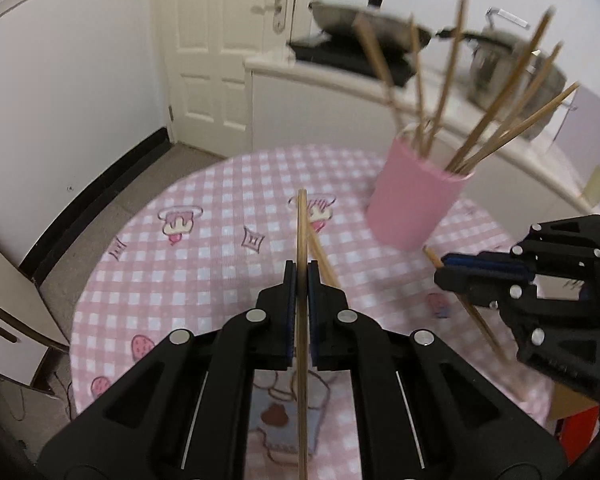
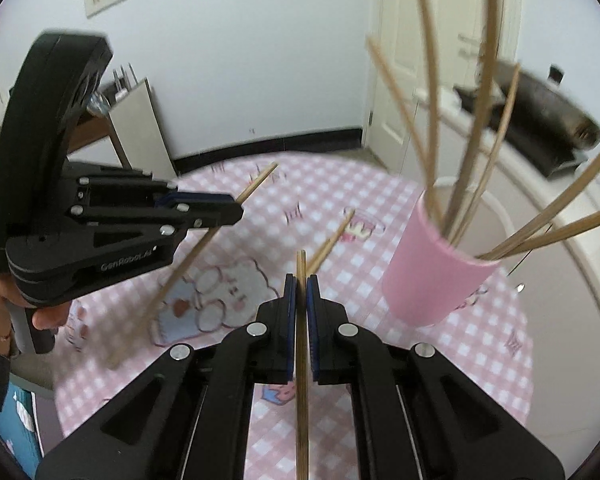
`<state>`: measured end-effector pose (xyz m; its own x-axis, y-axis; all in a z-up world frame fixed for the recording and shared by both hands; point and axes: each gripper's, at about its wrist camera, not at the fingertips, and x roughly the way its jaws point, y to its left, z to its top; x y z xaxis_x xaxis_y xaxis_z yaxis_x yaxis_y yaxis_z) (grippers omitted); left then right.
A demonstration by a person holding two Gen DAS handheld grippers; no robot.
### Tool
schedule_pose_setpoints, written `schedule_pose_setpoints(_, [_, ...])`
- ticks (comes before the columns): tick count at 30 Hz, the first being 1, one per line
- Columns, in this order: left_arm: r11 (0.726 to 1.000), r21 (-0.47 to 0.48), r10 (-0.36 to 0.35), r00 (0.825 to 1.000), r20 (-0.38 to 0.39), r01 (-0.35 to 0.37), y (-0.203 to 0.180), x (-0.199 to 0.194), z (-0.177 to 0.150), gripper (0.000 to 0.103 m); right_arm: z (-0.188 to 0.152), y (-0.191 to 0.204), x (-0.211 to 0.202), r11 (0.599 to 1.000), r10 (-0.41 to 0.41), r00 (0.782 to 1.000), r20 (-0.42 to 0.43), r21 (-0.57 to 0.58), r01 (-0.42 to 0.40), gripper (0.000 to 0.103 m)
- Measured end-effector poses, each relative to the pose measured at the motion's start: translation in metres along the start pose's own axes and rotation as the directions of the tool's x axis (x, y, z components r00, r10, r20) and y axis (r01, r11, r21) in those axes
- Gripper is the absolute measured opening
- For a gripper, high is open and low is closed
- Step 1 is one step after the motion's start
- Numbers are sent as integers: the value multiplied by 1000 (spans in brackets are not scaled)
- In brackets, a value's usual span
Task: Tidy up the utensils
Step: 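Lift both held chopsticks upright above the pink cup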
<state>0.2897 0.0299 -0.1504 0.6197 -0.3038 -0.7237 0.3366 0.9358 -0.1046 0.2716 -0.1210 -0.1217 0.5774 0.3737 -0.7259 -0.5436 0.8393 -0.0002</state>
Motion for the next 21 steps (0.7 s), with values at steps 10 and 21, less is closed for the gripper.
schedule_pose_setpoints(10, [999, 17, -39, 982, 183, 36, -32, -92, 9, 5, 14, 11, -90, 999, -37, 985, 167, -1, 37, 4])
schedule_pose_setpoints(21, [997, 34, -79, 939, 335, 71, -71, -136, 32, 5, 31, -9, -145, 996, -89, 952, 294, 40, 81, 4])
